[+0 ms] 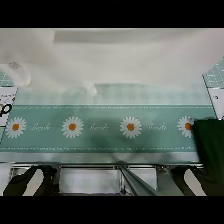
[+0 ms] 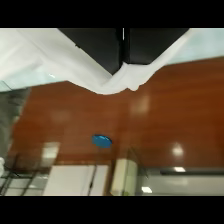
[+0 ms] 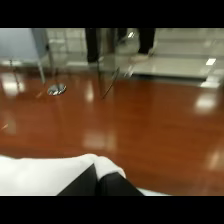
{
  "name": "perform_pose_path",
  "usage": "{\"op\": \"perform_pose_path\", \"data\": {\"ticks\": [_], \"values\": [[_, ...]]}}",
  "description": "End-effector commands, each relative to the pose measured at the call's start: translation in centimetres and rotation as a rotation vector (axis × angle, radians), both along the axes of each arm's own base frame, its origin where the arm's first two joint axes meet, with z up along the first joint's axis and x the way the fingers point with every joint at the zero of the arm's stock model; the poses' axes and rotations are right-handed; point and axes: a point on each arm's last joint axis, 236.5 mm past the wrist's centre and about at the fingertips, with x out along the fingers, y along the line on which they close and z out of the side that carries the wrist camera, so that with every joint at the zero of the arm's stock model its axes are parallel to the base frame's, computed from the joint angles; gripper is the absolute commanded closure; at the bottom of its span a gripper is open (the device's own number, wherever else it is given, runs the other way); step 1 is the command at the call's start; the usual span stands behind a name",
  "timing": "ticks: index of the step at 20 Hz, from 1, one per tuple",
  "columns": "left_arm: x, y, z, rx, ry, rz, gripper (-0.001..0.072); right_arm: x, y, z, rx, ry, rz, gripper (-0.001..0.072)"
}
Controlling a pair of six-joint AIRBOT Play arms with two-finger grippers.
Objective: Fold the shirts.
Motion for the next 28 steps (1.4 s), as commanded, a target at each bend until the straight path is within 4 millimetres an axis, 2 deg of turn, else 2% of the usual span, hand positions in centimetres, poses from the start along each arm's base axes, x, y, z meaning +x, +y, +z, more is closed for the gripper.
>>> {"op": "perform_pose_path", "data": {"ticks": [1, 5, 7, 8, 10, 12, 13, 15, 17, 19, 21, 23, 25, 26, 28], "values": [[-7.0, -0.2, 2.7, 0.108, -0.130, 0.108, 0.0691, -5.4, 0.2, 1.5, -0.037, -0.052, -0.087, 0.0691], [-14.8, 1.3, 4.0, 0.138, -0.243, 0.299, 0.0691, -9.8, 1.9, 0.4, -0.066, -0.020, -0.079, 0.0691], [-17.6, 0.7, 4.6, 0.136, -0.302, 0.290, 0.0691, -11.0, 2.0, -0.6, -0.065, 0.020, -0.094, 0.0691], [-18.4, 0.3, 4.4, 0.133, -0.308, 0.265, 0.0691, -11.2, 1.9, -1.2, -0.064, 0.047, -0.100, 0.0691], [-18.3, 0.9, 3.1, 0.106, -0.246, 0.263, 0.0691, -10.9, 1.7, -2.6, -0.052, 0.104, -0.102, 0.0691], [-16.4, 3.7, 0.5, 0.078, -0.126, 0.359, 0.0691, -9.8, 1.3, -4.4, -0.027, 0.161, -0.098, 0.0691], [-14.9, 5.0, -1.1, 0.062, -0.061, 0.400, 0.0691, -9.0, 1.1, -5.7, -0.011, 0.202, -0.094, 0.0691], [-10.9, 5.7, -5.1, 0.023, 0.082, 0.390, 0.0691, -7.0, 0.7, -9.5, 0.024, 0.311, -0.074, 0.0691], [-6.0, 4.2, -10.0, -0.038, 0.244, 0.280, 0.0691, -4.8, 1.0, -13.7, 0.070, 0.430, -0.013, 0.0691], [-0.7, 2.4, -14.8, -0.107, 0.367, 0.156, 0.0691, -1.7, 0.8, -17.8, 0.116, 0.526, 0.034, 0.0691], [4.9, 2.5, -20.3, -0.178, 0.483, 0.122, 0.0691, 2.9, 0.0, -21.8, 0.142, 0.587, 0.039, 0.0691], [10.3, 2.3, -25.9, -0.213, 0.599, 0.091, 0.0691, 7.9, 0.3, -26.1, 0.160, 0.662, 0.069, 0.0691], [15.7, 1.7, -30.7, -0.246, 0.679, 0.065, 0.0691, 13.2, 0.6, -31.0, 0.188, 0.729, 0.068, 0.0691], [18.5, 1.7, -33.0, -0.261, 0.713, 0.074, 0.0691, 15.8, 0.7, -33.8, 0.205, 0.774, 0.063, 0.0691], [23.3, 2.5, -37.2, -0.309, 0.791, 0.111, 0.0691, 20.5, 0.6, -37.9, 0.267, 0.837, 0.061, 0.0691]]}}
